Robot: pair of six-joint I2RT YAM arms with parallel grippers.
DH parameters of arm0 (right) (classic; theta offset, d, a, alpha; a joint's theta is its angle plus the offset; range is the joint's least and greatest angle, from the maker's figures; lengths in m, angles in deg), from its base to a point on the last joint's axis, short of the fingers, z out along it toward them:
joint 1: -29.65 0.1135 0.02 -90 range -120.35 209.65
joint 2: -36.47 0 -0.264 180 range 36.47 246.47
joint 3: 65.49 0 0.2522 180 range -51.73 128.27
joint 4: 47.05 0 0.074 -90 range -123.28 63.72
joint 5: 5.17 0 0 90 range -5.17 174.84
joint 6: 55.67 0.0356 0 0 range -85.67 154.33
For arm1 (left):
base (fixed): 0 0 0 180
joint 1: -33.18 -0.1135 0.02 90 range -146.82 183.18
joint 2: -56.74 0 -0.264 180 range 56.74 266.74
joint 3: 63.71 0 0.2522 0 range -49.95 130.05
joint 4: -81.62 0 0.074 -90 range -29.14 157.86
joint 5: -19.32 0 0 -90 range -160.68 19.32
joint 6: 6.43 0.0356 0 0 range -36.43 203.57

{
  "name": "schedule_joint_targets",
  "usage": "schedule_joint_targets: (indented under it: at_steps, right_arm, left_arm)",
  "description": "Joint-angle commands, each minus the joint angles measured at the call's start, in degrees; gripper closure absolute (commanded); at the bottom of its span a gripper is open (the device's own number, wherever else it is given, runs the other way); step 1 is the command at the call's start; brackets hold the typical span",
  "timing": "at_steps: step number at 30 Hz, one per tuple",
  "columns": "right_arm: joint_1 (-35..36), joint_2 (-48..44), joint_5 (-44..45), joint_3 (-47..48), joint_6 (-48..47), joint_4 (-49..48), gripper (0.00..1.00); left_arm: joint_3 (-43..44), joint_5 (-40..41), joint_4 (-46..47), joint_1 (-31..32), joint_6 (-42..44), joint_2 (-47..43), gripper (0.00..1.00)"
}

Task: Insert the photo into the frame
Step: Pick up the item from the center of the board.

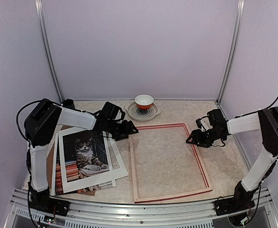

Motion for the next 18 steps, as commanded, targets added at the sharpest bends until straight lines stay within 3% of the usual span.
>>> schedule_joint_targets:
  at_steps: [1, 3, 7, 13, 16, 18]
  right_arm:
    - [0.74, 2.69, 0.48, -0.79, 0.40, -1.15, 0.43]
    - [0.74, 2.80, 0.31, -1.04, 0.64, -1.67, 0.55]
    - [0.74, 2.95, 0.77, -1.28, 0.88, -1.91, 0.69]
    - [0.74, 3.50, 1.88, -1.37, 1.18, -2.09, 0.84]
    - [0.74, 3.59, 1.88, -1.50, 1.54, -2.54, 0.99]
    - [0.37, 3.51, 1.42, -1.67, 2.22, -3.23, 1.00]
  left_arm:
    - [-2.04, -1.67, 4.50, 0.81, -2.00, -2.86, 0.25]
    - [-3.00, -1.65, 5.10, 0.89, -2.31, -3.58, 0.25]
    - [-4.56, -1.06, 6.01, 1.07, -2.66, -4.96, 0.25]
    - [-6.24, -1.01, 7.07, 1.25, -3.02, -5.54, 0.25]
    - [-6.64, -1.36, 8.20, 1.25, -3.37, -5.85, 0.25]
    - [-6.52, -1.63, 8.57, 1.21, -3.40, -6.12, 0.25]
